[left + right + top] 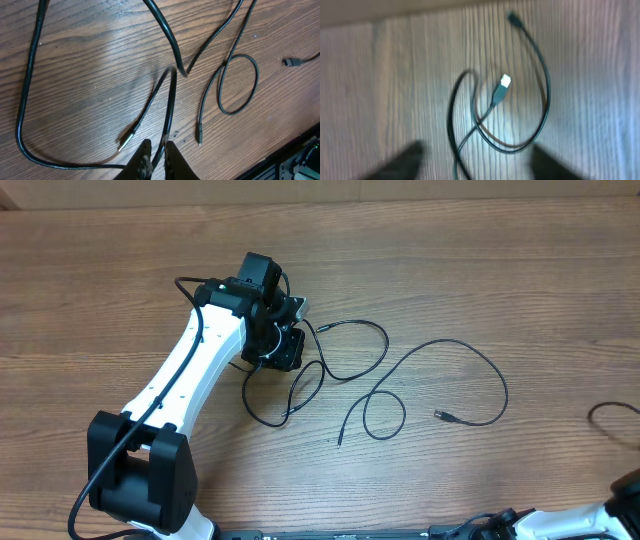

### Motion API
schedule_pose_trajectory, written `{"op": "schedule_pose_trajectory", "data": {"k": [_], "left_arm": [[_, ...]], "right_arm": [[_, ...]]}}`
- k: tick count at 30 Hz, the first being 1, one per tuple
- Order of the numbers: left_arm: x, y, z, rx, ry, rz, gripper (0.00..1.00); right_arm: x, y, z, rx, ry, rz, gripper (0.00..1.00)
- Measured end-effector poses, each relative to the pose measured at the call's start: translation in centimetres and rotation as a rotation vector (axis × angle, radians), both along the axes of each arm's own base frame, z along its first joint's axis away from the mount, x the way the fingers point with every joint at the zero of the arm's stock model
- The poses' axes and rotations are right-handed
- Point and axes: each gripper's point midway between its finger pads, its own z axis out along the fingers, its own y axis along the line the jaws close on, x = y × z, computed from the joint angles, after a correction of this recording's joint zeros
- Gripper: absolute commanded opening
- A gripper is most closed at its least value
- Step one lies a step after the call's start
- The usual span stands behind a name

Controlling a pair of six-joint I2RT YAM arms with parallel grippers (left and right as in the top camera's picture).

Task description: Untangle cables

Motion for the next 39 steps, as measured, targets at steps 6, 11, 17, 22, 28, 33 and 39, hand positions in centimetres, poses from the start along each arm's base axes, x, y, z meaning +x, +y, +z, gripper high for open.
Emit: {"op": "schedule_pose_trajectory", "data": {"k": [6, 11, 17, 22, 28, 33, 39], "left_arm": [[0.0, 0.0, 0.0, 0.000, 0.000, 0.000, 0.10], [0.2, -0.1, 0.0, -0.003, -0.008, 0.000, 0.10], [0.2, -0.1, 0.0, -0.003, -0.007, 0.000, 0.04], [0.1, -0.1, 0.0, -0.002, -0.006, 0.000, 0.04], [0.0, -0.1, 0.0, -0.004, 0.004, 0.004, 0.67], [0.0, 0.1, 0.0, 0.004, 0.005, 0.015, 1.00], [0.3, 1.1, -0.4, 0.062, 0.017, 0.095, 1.00]], "right_arm": [[0.7, 0.5, -0.9, 0.047, -0.036, -0.001, 1.00], [1.7, 1.6, -1.0, 0.096, -0.086, 0.055, 1.00], [1.7, 4.3, -1.5, 0.200, -0.088, 0.172, 1.00], [1.2, 4.5, 0.1, 0.169, -0.109, 0.205, 1.00], [3.0, 6.9, 7.5, 0.019, -0.277, 0.370, 1.00], [5.9, 12.5, 12.9, -0.035, -0.490, 0.675, 1.00], [9.9, 20.7, 14.6, -0.008, -0.597, 1.078, 1.00]]}}
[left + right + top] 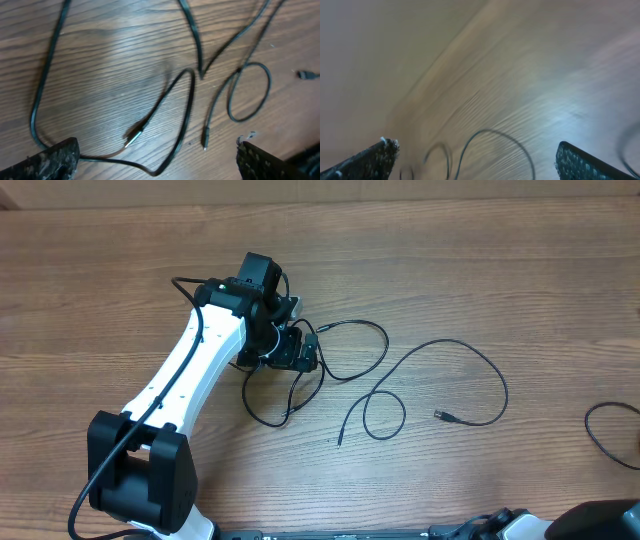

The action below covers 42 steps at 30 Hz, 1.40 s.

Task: Untangle cables
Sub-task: 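Reach the right gripper to a cable strand at table center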

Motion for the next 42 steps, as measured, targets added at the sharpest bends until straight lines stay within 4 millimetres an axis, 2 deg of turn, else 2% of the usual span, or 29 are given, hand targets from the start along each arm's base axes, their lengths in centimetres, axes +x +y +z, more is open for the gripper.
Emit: {"op": "schedule_pose_trajectory", "data": {"k": [3, 6, 9, 14, 20, 24, 27, 28, 35, 42], "left_arm": [[-0.1, 0.6, -0.2, 0.036, 0.010, 0.027, 1.00], [-0.5, 1.7, -0.5, 0.094, 0.029, 0.057, 1.00], [-0.5, 3.2, -0.7, 0.157, 0.039, 0.106, 1.00], [0.3, 6.4, -0.9, 0.213, 0.041, 0.212, 1.00], [1.3, 11.4, -0.9, 0.228, 0.053, 0.353, 1.00], [1.4, 12.9, -0.9, 0.224, 0.048, 0.340, 0.99], [1.5, 13.0, -0.9, 0.225, 0.038, 0.300, 1.00], [1.6, 12.9, -0.9, 0.222, 0.031, 0.281, 1.00], [1.8, 12.9, -0.9, 0.219, 0.015, 0.253, 1.00], [1.8, 12.9, -0.9, 0.219, 0.015, 0.252, 1.00]], "right_arm": [[2.0, 4.1, 0.3, -0.044, -0.036, 0.189, 1.00], [3.7, 9.5, 0.1, -0.097, -0.056, 0.404, 1.00], [4.6, 14.0, -0.3, -0.152, -0.058, 0.568, 1.00], [4.8, 21.5, -1.3, -0.243, -0.037, 0.816, 1.00], [4.0, 28.8, -3.5, -0.289, 0.001, 1.060, 1.00], [3.8, 32.5, -5.8, -0.318, 0.032, 1.193, 1.00], [3.5, 34.4, -7.6, -0.328, 0.058, 1.284, 1.00], [3.5, 35.5, -9.2, -0.330, 0.082, 1.339, 1.00], [4.2, 38.2, -15.3, -0.318, 0.164, 1.477, 1.00], [4.7, 42.1, -19.2, -0.341, 0.138, 1.578, 1.00]]}}
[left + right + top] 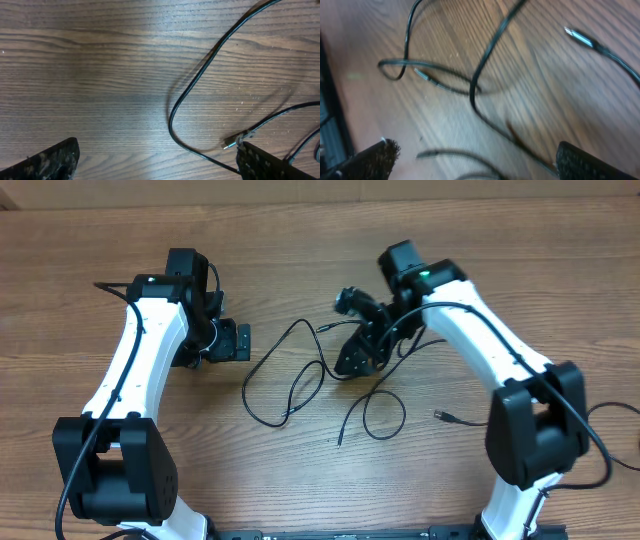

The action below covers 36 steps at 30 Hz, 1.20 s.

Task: Untangle cables
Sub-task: 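Reach the right gripper to a cable strand at table center, then grasp the black cable bundle with the right gripper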

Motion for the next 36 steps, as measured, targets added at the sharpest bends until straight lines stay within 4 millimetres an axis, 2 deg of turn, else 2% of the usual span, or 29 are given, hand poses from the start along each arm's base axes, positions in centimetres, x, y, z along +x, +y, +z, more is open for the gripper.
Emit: {"op": "schedule_pose_trajectory", "data": {"k": [4, 9, 10, 11, 12, 14, 18, 22, 25, 31, 34, 36], "left_arm": [[0.0, 0.0, 0.0, 0.000, 0.000, 0.000, 1.00], [0.0, 0.0, 0.0, 0.000, 0.000, 0.000, 1.00], [0.0, 0.0, 0.0, 0.000, 0.000, 0.000, 1.00], [0.0, 0.0, 0.0, 0.000, 0.000, 0.000, 1.00], [0.0, 0.0, 0.0, 0.000, 0.000, 0.000, 1.00], [0.0, 0.0, 0.0, 0.000, 0.000, 0.000, 1.00], [0.0, 0.0, 0.0, 0.000, 0.000, 0.000, 1.00], [0.0, 0.0, 0.0, 0.000, 0.000, 0.000, 1.00], [0.0, 0.0, 0.0, 0.000, 0.000, 0.000, 1.00], [0.0, 0.0, 0.0, 0.000, 0.000, 0.000, 1.00], [0.0, 0.0, 0.0, 0.000, 0.000, 0.000, 1.00], [0.0, 0.0, 0.0, 0.000, 0.000, 0.000, 0.99]], "right_arm": [[0.2, 2.2, -2.2, 0.006, -0.014, 0.049, 1.00], [-0.5, 4.2, -4.9, -0.003, 0.004, 0.100, 0.99], [-0.7, 4.8, -5.3, -0.002, 0.001, 0.115, 0.91], [-0.8, 5.1, -5.5, -0.001, -0.004, 0.124, 0.79], [-0.9, 5.5, -5.5, 0.002, -0.012, 0.133, 0.60], [-1.2, 6.8, -5.6, 0.016, -0.040, 0.165, 0.04], [-1.9, 8.2, -5.6, 0.021, -0.055, 0.192, 0.04], [-1.6, 7.8, -6.3, -0.032, -0.055, 0.157, 0.04], [-1.4, 6.1, -7.2, -0.137, -0.038, 0.094, 0.04], [-2.5, 2.0, -8.1, -0.333, 0.044, 0.018, 0.04], [-1.7, 0.6, -7.2, -0.373, 0.018, -0.034, 0.04], [-0.6, -0.2, -5.6, -0.387, -0.033, -0.087, 0.04]]}}
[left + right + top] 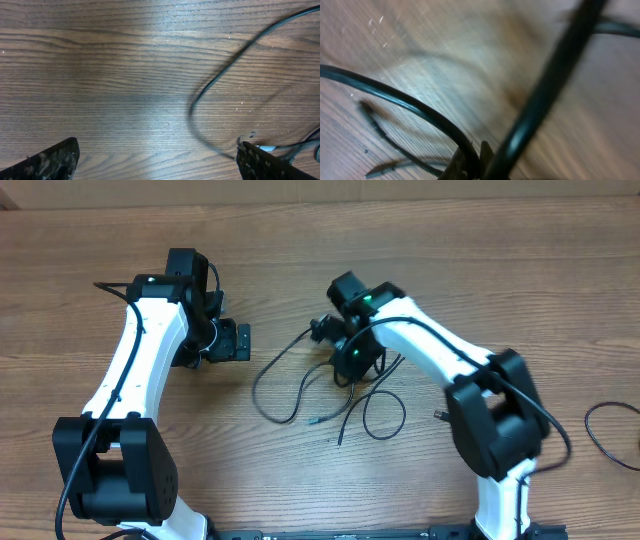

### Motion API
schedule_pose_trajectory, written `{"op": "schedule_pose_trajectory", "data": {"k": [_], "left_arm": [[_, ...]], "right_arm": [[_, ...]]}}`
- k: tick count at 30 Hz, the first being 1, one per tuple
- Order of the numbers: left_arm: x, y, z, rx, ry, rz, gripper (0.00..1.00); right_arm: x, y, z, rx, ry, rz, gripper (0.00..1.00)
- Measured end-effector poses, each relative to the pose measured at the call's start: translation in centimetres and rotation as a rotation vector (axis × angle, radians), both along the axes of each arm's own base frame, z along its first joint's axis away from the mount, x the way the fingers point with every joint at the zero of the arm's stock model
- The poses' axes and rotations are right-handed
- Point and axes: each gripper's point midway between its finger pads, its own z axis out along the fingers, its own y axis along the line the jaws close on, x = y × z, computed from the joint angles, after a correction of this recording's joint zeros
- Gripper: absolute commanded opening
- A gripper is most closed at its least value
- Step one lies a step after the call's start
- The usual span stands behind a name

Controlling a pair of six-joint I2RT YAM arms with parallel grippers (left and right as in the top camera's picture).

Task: Untangle cables
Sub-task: 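Grasp the black cable bundle with the right gripper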

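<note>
Thin black cables (290,380) lie tangled at the middle of the wooden table, with a looped one (385,416) just to their right. My right gripper (352,365) is down in the tangle. In the right wrist view it (472,161) is shut on a black cable (420,112), and a second strand (555,80) crosses close in front, blurred. My left gripper (238,342) stands open to the left of the tangle. In its wrist view it (157,152) holds nothing, and a blurred cable (225,67) runs across the upper right.
A small connector (441,416) lies beside my right arm. Another black cable (608,432) curls at the far right edge of the table (80,240). A plug end (316,420) lies just below the tangle.
My right gripper, open above the tangle's right side, has moved left and down and shut on a cable. The tangle's loop has shifted, and a plug end now lies below it. The left arm is unmoved.
My left gripper was shut on a cable in the tangle while the right arm was off at the lower right. It then stood open over the tangle. Later it was open off to the left, with the right gripper open above the cables, now shut on one.
</note>
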Motion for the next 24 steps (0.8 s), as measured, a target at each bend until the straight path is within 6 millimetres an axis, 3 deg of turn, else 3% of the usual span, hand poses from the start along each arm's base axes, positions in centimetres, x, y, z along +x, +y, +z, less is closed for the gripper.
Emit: {"op": "schedule_pose_trajectory", "data": {"k": [6, 11, 18, 24], "left_arm": [[0.0, 0.0, 0.0, 0.000, 0.000, 0.000, 1.00], [0.0, 0.0, 0.0, 0.000, 0.000, 0.000, 1.00], [0.0, 0.0, 0.0, 0.000, 0.000, 0.000, 1.00], [0.0, 0.0, 0.0, 0.000, 0.000, 0.000, 1.00]], "right_arm": [[3.5, -3.7, 9.2, -0.014, -0.294, -0.191, 0.04], [4.6, -7.6, 16.2, -0.011, -0.497, -0.323, 0.04], [6.5, -14.9, 20.5, -0.063, -0.651, -0.566, 0.04], [7.7, -24.5, 21.6, -0.117, -0.693, -0.904, 0.04]]}}
